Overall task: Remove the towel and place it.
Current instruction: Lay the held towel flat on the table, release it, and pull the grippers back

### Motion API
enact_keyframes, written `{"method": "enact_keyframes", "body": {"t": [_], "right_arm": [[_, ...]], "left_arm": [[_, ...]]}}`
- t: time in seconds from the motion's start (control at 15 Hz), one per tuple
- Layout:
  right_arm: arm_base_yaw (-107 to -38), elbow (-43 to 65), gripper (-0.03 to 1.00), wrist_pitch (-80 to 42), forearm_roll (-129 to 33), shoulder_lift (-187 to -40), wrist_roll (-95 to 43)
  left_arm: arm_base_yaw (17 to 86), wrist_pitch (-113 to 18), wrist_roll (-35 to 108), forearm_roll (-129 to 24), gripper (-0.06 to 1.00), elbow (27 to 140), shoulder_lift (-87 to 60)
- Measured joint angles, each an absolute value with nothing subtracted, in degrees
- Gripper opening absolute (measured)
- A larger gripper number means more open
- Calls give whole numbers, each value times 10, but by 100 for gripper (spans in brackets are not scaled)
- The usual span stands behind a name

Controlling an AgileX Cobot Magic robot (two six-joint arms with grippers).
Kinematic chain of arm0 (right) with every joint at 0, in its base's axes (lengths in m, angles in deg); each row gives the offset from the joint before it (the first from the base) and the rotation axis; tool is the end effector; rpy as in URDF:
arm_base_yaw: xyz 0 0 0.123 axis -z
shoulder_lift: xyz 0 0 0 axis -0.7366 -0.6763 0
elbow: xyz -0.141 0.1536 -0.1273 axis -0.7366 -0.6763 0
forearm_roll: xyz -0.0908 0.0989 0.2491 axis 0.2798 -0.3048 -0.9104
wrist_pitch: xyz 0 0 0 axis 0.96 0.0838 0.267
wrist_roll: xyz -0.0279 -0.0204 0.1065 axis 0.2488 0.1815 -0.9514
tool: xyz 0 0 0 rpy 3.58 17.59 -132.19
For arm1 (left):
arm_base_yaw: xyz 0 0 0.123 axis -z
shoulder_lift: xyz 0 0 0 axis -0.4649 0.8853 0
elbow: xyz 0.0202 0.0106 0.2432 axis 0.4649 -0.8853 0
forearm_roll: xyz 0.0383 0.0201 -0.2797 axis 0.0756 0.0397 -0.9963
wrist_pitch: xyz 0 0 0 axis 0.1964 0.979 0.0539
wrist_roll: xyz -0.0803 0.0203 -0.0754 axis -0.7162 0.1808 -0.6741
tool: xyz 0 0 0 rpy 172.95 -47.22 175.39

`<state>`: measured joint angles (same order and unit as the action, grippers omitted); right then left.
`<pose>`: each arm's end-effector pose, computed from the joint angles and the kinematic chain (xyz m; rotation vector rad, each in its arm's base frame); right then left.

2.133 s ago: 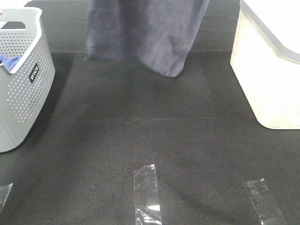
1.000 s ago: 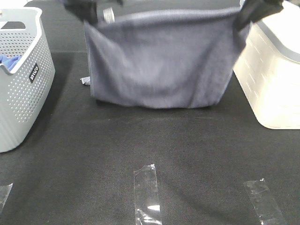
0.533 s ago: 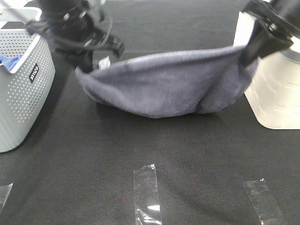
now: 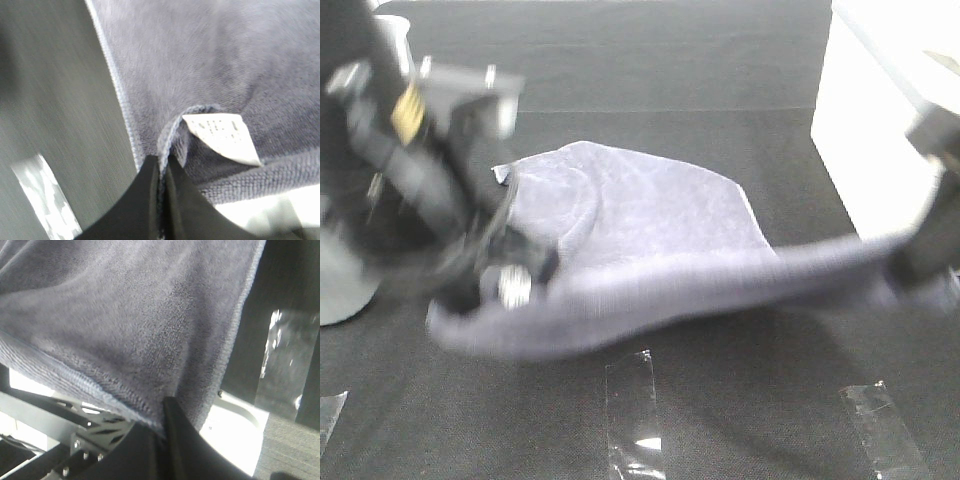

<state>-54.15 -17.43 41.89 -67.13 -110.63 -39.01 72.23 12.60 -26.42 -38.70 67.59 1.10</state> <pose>0.2406 0.0763 0.2149 -0.2259 2.9400 0.6709 0.2256 -0.2207 0.1827 0.4215 3.0016 -0.1086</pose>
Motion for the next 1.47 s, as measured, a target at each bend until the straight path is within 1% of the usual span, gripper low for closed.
{"method": "enact_keyframes", "body": {"t": [0.13,0.2,0.47,0.6,1.0,1.07,1.13,1.33,1.4,1.47], "right_arm": [[-541,-220,0,420,-672,-1049,-401],[-541,-244,0,421,-671,-1010,-407],[-541,-283,0,421,-659,-945,-424],[-540,-297,0,421,-656,-934,-434],[-540,-322,0,421,-656,-933,-435],[-540,-322,2,421,-656,-933,-435],[-539,-322,18,419,-632,-933,-437],[-539,-322,66,418,-624,-933,-438],[-539,-322,73,418,-623,-933,-438],[-539,-322,77,418,-623,-933,-438]], "left_arm": [[768,117,-302,-408,0,628,-18],[807,115,-323,-424,0,607,-28],[907,116,-373,-445,0,591,-30],[920,119,-389,-449,0,589,-30],[921,119,-415,-452,0,580,-30],[921,121,-424,-452,5,579,-30],[921,161,-433,-447,21,573,-30],[922,177,-430,-445,67,572,-30],[922,178,-430,-444,74,572,-30],[922,178,-430,-443,76,572,-30]]}}
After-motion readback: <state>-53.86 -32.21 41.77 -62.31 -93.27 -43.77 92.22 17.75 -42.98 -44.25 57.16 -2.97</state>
